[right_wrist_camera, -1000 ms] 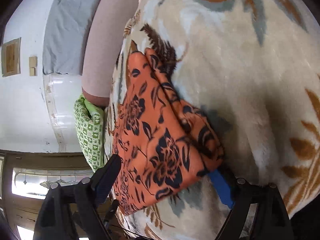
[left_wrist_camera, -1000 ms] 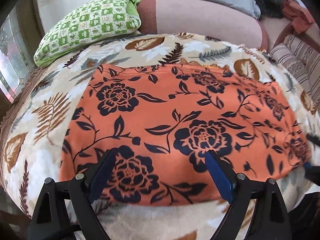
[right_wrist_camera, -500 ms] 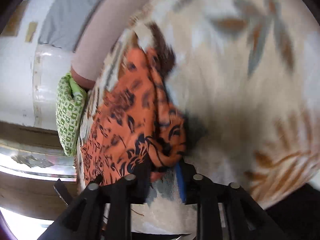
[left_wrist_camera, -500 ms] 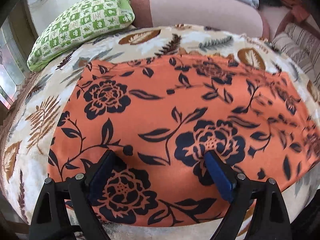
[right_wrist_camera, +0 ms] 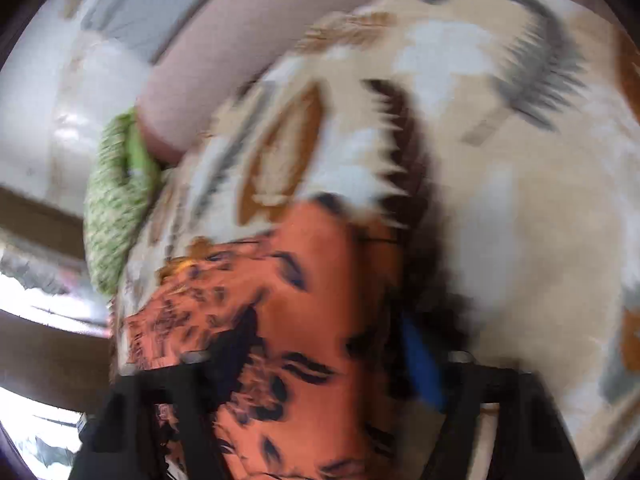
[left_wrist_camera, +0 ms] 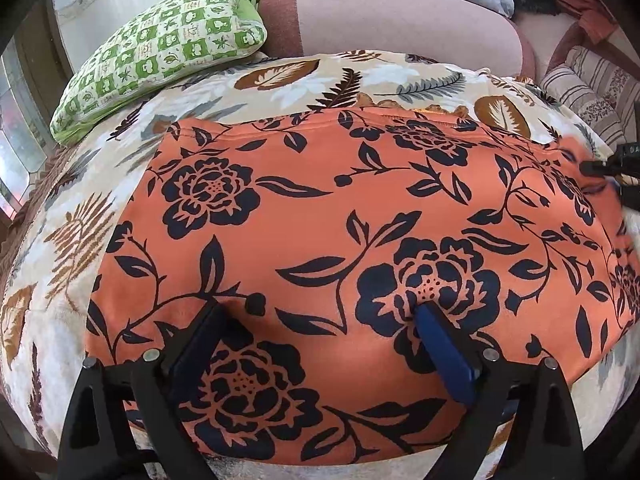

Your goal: Fold small clothes

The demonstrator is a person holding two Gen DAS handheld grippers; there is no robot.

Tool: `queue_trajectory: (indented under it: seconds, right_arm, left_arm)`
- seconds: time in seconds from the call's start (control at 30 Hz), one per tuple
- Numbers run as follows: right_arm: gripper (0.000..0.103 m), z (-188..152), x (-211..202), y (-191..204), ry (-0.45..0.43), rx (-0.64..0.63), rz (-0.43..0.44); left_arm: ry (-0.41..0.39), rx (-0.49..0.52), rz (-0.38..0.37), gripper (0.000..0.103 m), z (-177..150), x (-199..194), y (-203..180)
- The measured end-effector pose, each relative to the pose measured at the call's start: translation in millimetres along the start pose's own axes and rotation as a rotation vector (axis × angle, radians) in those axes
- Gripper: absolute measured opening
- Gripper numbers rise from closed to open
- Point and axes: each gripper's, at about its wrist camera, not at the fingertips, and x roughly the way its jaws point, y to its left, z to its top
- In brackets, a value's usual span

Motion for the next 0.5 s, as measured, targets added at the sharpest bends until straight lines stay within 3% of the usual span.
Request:
queue_trajectory:
  seconds: [0.1, 0.17, 0.27, 0.37, 0.43, 0.5]
  right_arm:
    - [0.012, 5, 4, -20, -0.044, 0.067, -0.065]
    - [0.013, 4, 13, -39, -0.041, 0.143, -0.042]
    - [0.019, -1, -4, -21, -0.063, 0.082, -0.039]
    - [0.019, -3, -31, -14, -0.102, 0.086, -0.097]
    - [0.019, -13, -53, 5, -0.139, 0.039, -0.084]
    - [0.02, -24, -68, 22, -0.136, -0.005, -0.03]
  left_arm:
    - [-0.011, 0.004, 0.003, 0.1, -2, 2, 0]
    - [-0.008, 0.009, 0.007, 0.1, -2, 2, -1]
    - [0.003, -0.005, -0.005, 0.099, 1, -1, 3]
    - [-0.037, -0.037, -0.009, 0.099, 4, -14, 10]
    - [-0.08, -0.066, 0.005, 0.099, 2, -27, 19]
    - [-0.06, -0.087, 0.006, 0.099, -1, -24, 26]
